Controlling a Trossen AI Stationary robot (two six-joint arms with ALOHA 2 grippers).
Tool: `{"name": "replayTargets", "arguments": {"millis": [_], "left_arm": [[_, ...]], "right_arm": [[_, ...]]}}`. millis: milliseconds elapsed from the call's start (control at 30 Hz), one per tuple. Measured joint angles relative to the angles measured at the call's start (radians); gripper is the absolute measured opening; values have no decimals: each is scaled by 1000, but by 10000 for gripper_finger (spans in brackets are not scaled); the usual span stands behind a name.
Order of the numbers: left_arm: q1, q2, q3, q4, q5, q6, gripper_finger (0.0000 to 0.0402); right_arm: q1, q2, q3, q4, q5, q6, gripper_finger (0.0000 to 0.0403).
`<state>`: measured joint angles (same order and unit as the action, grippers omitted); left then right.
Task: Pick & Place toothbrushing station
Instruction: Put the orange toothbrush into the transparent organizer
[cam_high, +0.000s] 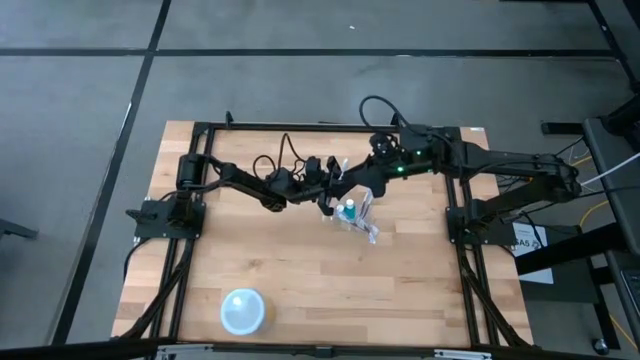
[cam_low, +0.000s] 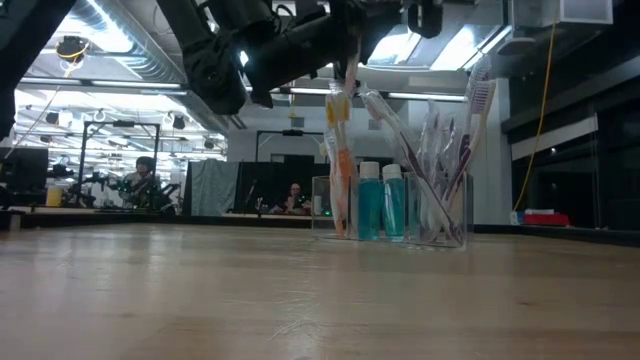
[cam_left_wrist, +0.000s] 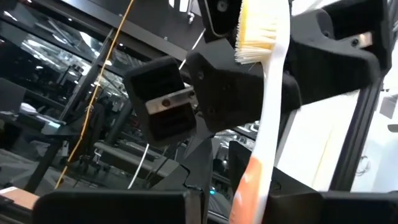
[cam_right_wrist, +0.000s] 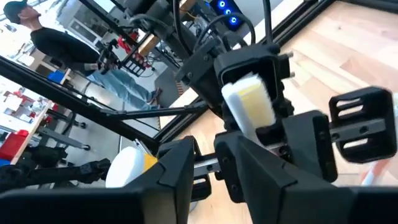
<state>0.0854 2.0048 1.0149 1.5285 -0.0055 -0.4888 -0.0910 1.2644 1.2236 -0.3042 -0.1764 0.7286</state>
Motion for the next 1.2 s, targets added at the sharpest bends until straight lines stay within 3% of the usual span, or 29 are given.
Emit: {"name": "replayTargets", "arguments": {"millis": [533, 1000, 1100, 1200], "left_arm": [[7, 0, 0, 11, 29, -50, 44], [1, 0, 36, -59, 88, -81, 44], [-5, 0, 50, -74, 92, -80, 44], [-7, -1, 52, -92, 95, -84, 43]], "right_arm": [[-1, -16, 1, -72, 83, -30, 112], [-1, 27, 2, -52, 56, -57, 111], [0, 27, 12, -60, 65, -66, 92], [7, 29, 62, -116, 93, -135, 33]]}}
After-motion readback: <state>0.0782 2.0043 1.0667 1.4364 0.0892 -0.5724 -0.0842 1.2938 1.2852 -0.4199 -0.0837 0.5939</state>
